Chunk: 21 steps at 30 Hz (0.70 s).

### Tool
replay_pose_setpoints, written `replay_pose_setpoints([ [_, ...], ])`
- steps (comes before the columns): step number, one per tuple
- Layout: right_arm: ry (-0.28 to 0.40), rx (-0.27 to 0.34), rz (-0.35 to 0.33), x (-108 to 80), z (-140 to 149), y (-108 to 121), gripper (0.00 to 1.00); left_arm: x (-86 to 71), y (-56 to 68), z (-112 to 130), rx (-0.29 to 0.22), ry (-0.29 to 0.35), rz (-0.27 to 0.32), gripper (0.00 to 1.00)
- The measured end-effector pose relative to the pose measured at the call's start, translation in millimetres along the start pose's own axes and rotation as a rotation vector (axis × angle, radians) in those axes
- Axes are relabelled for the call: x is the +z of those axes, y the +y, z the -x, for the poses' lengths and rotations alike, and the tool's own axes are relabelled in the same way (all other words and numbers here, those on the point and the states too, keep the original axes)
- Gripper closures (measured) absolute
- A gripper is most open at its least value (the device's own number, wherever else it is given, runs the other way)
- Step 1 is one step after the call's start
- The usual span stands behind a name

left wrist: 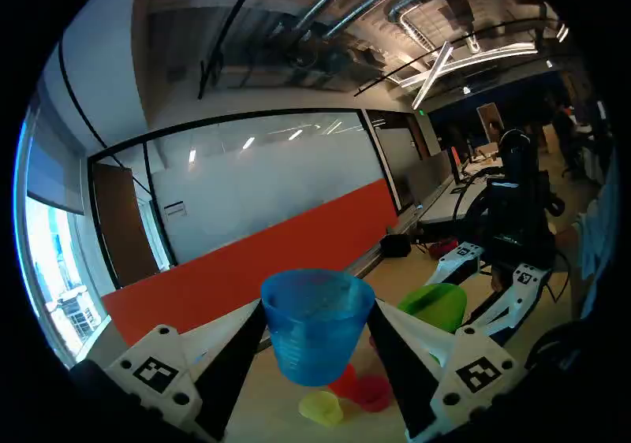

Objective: Pour water

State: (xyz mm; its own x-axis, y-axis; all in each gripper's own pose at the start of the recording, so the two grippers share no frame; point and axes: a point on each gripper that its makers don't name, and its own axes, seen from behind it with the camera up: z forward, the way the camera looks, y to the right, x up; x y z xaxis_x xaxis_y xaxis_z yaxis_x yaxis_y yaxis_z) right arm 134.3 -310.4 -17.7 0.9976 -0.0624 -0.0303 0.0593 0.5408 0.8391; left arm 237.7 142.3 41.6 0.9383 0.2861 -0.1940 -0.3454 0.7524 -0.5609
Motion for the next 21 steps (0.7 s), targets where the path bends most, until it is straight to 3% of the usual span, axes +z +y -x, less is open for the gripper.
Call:
replay_pose_setpoints([
  [8,0.0,-0.002,-0.028,6.2,3,-13,0.12,3.6,-0.1,-13,0.129,0.005,-0.014,0.14],
  [21,0.002,0.001,-0.056,14.0,8,-26,0.12,5.7,0.0,-28,0.273,0.016,-0.02,0.14],
])
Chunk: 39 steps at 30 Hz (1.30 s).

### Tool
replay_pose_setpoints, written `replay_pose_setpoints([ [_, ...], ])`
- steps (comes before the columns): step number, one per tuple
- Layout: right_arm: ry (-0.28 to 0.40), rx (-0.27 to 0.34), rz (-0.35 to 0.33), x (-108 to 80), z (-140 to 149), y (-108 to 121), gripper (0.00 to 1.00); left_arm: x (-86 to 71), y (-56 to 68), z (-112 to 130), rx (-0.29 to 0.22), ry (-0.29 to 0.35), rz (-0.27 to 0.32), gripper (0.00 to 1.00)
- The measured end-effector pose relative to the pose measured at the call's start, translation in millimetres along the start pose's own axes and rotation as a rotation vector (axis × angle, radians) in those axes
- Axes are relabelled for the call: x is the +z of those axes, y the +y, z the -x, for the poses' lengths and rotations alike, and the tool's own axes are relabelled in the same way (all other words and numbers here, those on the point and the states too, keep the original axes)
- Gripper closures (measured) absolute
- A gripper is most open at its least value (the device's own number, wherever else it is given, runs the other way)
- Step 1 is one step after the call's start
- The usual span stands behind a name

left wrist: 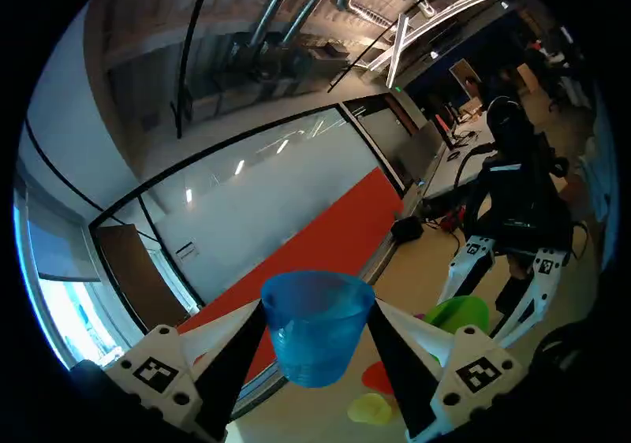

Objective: Pour water

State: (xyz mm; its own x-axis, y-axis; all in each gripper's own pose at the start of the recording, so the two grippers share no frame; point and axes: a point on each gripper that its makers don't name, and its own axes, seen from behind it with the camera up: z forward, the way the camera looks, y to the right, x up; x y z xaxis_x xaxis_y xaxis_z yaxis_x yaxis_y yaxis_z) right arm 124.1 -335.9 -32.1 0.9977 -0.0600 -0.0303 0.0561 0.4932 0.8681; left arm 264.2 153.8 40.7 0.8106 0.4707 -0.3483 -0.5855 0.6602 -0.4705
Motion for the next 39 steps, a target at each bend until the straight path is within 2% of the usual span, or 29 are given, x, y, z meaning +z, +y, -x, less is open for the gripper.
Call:
replay_pose_setpoints([
  [20,-0.014,0.011,-0.001,7.1,7,0,0.12,-7.2,-0.9,-19,0.165,0.024,-0.015,0.14],
  [39,-0.016,0.011,0.007,11.6,5,2,0.12,-2.8,-4.1,-16,0.289,0.015,-0.029,0.14],
])
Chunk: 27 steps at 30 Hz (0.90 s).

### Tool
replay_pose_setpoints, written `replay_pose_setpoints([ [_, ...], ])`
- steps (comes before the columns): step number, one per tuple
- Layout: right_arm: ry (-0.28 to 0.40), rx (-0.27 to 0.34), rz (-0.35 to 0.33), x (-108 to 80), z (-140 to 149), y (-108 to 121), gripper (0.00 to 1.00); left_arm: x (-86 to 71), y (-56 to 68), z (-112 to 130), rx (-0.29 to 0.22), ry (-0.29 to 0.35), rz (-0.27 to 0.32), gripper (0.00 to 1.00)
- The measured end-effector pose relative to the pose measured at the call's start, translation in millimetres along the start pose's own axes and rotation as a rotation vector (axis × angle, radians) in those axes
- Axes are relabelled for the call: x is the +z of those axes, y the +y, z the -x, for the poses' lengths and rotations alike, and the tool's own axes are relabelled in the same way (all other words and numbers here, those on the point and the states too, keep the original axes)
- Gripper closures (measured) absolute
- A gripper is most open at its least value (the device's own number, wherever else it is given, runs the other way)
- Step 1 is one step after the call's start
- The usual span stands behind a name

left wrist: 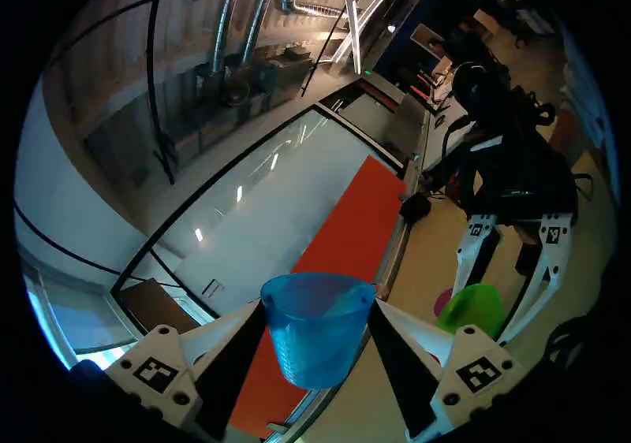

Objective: Pour water

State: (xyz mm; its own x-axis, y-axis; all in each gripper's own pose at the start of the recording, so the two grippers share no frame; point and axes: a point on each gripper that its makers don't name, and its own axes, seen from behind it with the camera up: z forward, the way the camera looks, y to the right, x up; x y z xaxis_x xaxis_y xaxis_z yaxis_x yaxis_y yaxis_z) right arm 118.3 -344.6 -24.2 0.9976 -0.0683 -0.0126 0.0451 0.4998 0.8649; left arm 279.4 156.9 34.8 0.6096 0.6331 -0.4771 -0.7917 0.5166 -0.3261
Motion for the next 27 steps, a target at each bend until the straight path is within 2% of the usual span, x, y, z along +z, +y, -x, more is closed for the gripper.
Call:
replay_pose_setpoints([
  [27,0.015,0.006,0.006,-1.2,-3.3,3.5,0.12,4.9,-2.1,-8.2,0.126,-0.014,-0.003,0.14],
])
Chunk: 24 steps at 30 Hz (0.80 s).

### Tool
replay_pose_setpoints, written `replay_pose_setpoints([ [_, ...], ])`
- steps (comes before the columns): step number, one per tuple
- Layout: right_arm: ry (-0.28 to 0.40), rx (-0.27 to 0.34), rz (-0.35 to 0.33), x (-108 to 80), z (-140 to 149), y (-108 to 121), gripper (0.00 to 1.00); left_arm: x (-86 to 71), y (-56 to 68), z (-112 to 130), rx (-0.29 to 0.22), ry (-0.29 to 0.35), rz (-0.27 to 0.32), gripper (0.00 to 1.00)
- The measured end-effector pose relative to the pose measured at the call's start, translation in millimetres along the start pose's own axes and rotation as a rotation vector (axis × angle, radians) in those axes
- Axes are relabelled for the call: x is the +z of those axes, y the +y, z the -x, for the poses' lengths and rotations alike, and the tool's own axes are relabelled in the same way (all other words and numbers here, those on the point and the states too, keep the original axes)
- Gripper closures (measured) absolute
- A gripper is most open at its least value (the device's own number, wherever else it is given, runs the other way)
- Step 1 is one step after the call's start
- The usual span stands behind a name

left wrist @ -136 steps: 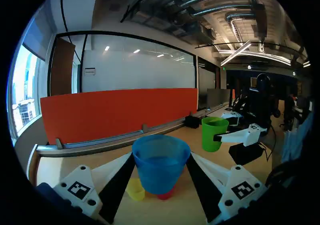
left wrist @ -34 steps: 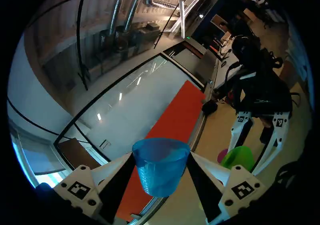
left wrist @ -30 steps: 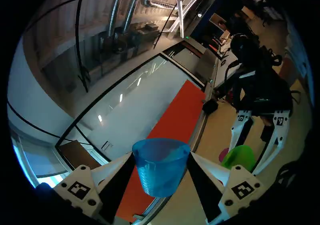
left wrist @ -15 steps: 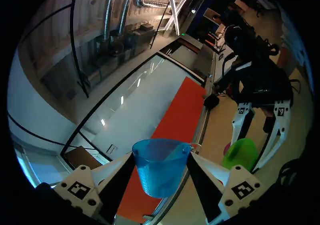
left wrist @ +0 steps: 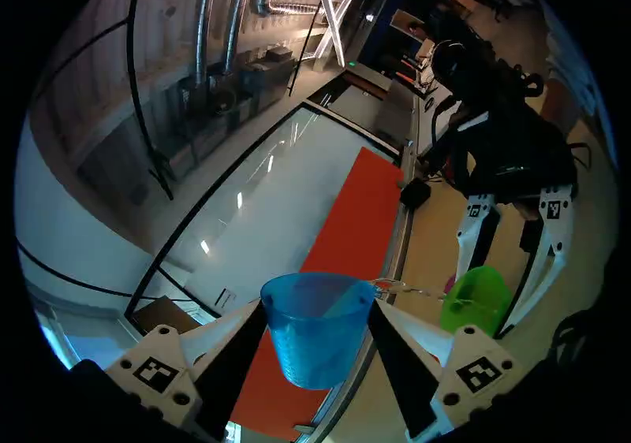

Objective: Pour water

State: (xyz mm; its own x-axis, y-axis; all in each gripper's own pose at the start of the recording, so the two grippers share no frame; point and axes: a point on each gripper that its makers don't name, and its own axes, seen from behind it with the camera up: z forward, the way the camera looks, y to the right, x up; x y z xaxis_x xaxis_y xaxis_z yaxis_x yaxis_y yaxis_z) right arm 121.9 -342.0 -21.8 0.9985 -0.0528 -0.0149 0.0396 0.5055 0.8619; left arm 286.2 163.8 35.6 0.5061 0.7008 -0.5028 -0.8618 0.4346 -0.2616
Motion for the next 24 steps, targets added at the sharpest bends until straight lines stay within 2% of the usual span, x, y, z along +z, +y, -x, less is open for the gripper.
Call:
replay_pose_setpoints([
  [24,0.006,-0.006,0.01,-5.6,-1.1,4.7,0.12,4.7,-3.9,-8.3,0.107,0.01,-0.017,0.14],
])
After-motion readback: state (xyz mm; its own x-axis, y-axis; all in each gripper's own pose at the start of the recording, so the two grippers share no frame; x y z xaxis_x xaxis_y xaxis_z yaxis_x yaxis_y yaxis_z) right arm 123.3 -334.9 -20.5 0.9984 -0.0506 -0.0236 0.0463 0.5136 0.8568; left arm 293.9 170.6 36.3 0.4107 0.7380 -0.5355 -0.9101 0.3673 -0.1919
